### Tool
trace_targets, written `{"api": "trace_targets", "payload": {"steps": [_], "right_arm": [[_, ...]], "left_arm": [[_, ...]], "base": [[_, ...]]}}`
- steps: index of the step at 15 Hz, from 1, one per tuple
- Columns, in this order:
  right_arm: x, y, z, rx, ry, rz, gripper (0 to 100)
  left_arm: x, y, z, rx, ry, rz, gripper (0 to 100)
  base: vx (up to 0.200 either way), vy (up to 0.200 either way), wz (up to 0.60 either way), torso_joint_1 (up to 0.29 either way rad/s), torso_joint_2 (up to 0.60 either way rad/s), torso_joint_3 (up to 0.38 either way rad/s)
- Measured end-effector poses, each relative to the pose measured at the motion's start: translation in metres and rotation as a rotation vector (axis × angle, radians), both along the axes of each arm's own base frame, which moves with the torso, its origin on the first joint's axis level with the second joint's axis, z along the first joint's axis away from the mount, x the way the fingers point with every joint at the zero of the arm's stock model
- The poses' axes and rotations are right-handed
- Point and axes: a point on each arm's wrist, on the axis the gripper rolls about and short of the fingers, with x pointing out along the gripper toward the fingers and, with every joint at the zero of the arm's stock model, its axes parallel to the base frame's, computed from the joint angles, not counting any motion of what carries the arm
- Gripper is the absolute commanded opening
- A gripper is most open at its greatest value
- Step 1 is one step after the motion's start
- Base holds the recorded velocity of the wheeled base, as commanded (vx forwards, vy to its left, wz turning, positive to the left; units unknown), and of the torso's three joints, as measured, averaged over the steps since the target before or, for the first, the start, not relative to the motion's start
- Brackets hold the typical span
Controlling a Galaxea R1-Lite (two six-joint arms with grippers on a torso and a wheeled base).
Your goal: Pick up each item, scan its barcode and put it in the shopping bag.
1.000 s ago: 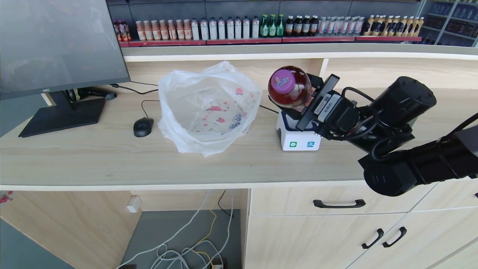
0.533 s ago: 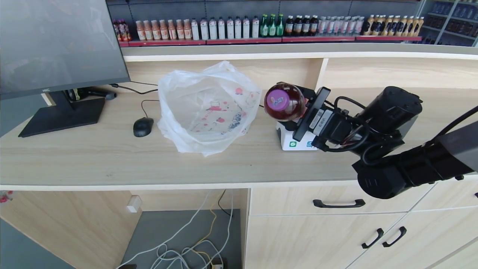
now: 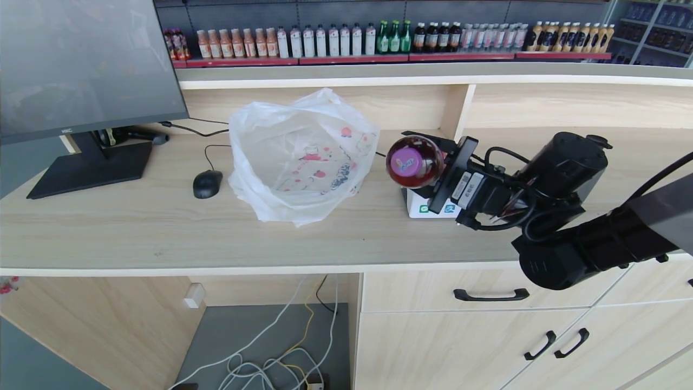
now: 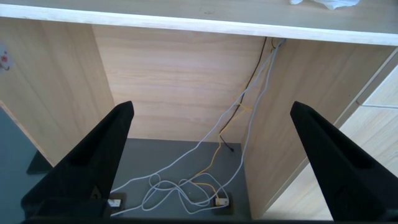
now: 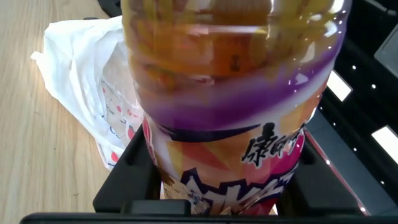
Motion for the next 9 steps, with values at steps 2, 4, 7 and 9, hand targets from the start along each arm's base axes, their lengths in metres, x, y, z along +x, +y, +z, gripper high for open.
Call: {"api": "trace_targets", "payload": {"steps": [2,4,7,9], "right_arm": [[0.0014,-0.0001,-0.0024,-0.006,0.002,0.007,0],[0.0056,-0.0040,-0.0058,-0.015,0.004,0.001,0],[0.0088,-0.0085,-0.0076,-0.016,0.000,-0.011,0],[0.0093,-0.0085,-0.0088,-0.017,0.003,-0.012,0]], "left_arm": [[0.0000,0.0000,0.0000,0.000,0.000,0.000,100],[0.0000,0.0000,0.0000,0.000,0.000,0.000,100],[0.0000,0.0000,0.0000,0.000,0.000,0.000,100],[0.0000,0.0000,0.0000,0.000,0.000,0.000,100]], "base": [[0.000,0.000,0.00,0.000,0.00,0.000],[0.000,0.000,0.00,0.000,0.00,0.000],[0.000,0.000,0.00,0.000,0.00,0.000],[0.000,0.000,0.00,0.000,0.00,0.000]]}}
